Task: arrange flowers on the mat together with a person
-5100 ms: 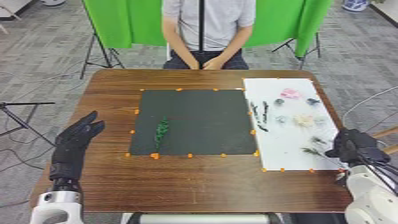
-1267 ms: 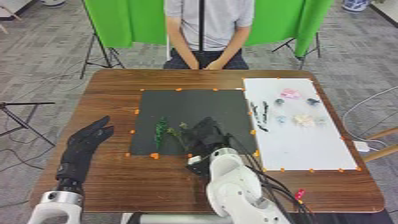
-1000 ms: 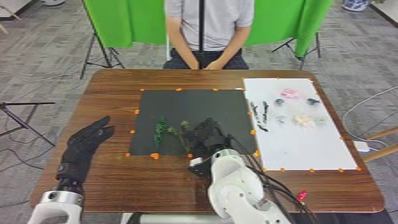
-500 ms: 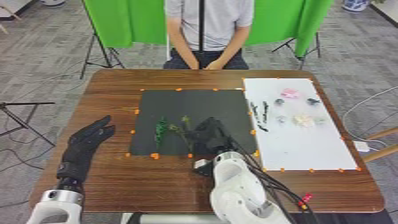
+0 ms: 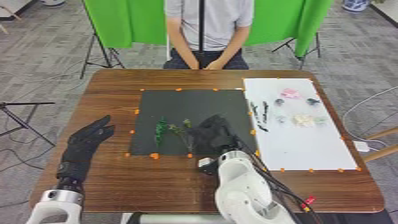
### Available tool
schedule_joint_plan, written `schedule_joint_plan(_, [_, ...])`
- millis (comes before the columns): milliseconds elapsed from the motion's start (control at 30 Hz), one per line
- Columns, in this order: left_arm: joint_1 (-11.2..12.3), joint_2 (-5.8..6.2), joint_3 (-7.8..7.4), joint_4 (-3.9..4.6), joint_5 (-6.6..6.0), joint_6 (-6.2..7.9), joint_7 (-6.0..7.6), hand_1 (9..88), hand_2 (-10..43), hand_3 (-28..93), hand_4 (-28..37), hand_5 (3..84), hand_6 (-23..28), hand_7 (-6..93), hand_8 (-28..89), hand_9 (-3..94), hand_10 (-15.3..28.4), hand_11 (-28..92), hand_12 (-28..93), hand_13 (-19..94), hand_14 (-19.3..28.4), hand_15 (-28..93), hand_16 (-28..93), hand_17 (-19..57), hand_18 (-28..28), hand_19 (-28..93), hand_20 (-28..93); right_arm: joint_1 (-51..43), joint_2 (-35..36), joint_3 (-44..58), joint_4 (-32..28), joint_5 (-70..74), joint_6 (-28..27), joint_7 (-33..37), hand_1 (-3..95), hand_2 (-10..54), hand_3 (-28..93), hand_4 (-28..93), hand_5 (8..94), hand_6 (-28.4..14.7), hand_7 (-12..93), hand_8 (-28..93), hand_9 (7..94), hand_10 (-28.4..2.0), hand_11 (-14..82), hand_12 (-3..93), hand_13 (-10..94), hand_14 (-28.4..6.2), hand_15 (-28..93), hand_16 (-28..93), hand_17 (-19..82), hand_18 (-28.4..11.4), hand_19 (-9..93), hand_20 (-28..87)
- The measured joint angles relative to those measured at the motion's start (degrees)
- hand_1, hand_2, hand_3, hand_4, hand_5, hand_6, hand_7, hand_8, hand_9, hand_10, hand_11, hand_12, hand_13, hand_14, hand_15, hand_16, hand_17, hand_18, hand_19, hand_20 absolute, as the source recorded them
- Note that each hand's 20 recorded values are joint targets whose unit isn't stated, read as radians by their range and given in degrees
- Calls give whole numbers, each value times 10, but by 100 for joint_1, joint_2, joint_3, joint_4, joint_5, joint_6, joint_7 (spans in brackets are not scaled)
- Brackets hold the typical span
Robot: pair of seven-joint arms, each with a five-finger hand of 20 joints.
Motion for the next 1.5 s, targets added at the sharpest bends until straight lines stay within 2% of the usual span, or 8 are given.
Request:
schedule_joint_plan(167, [-36,-21,0,25,0,-47,0,297,-43,677,-217,439,53,60,-54,445,142,144,103,339,177,88,29,47,136,54,181,-149,176,319,-412,294,859,-149,264,-52,643,-149,690,-18,146,-86,746,-162,156,194,725,-130,305,274,323,-204,624,344])
schedule_joint_plan(333, [-101,-38,4,57,-3,-99,4,297,-43,676,-215,441,53,58,-54,448,144,144,103,343,175,88,27,59,124,44,175,-518,688,1063,-1031,2177,1897,-1686,163,23,677,-159,584,-30,116,-77,612,-172,85,168,545,-164,156,232,272,-167,304,329])
schedule_joint_plan(433, [-123,-38,13,71,-9,-107,26,298,-43,675,-215,444,54,59,-53,452,145,146,103,354,172,91,24,73,113,39,173,-898,1090,1813,-1252,3066,1690,-2826,102,42,703,-166,502,-22,88,-73,515,-165,64,150,398,-151,110,179,224,-162,149,294])
schedule_joint_plan(533, [-134,-38,43,83,-18,-106,91,299,-43,676,-214,447,55,60,-54,457,146,149,102,360,171,93,18,84,108,34,174,-1351,1441,2609,-1340,3497,800,-3470,48,46,731,-183,403,-7,70,-75,411,-156,39,117,278,-116,64,104,179,-144,24,253])
schedule_joint_plan(667, [-134,-38,100,87,-39,-98,216,297,-44,680,-215,450,55,61,-54,463,148,151,100,367,171,98,13,93,107,35,180,-2023,1626,3349,-1361,4542,-425,-4282,11,47,738,-198,357,1,62,-79,372,-145,29,94,240,-90,50,58,145,-130,-3,223])
schedule_joint_plan(900, [-109,-39,138,89,-120,-28,430,294,-46,688,-217,456,55,65,-55,472,148,157,100,378,173,104,9,110,113,58,203,-3206,1381,3693,-1530,6656,-516,-5988,-10,39,736,-202,339,4,61,-80,360,-142,29,83,236,-82,62,18,134,-122,0,194])
schedule_joint_plan(1133, [-121,-44,226,134,-178,62,623,292,-45,693,-220,461,54,69,-56,478,147,160,99,381,172,106,7,109,113,48,202,-3561,1113,3657,-1547,8165,-310,-5874,-2,28,745,-200,339,2,67,-82,365,-141,31,83,252,-85,84,7,148,-125,7,193])
schedule_joint_plan(1500, [-175,-38,283,174,-248,130,772,286,-48,703,-223,463,53,74,-58,480,144,164,101,384,173,110,9,102,114,41,202,-3294,1046,3538,-1403,8087,-133,-5948,11,13,759,-196,358,-1,80,-84,390,-143,39,89,285,-98,110,8,158,-128,10,198])
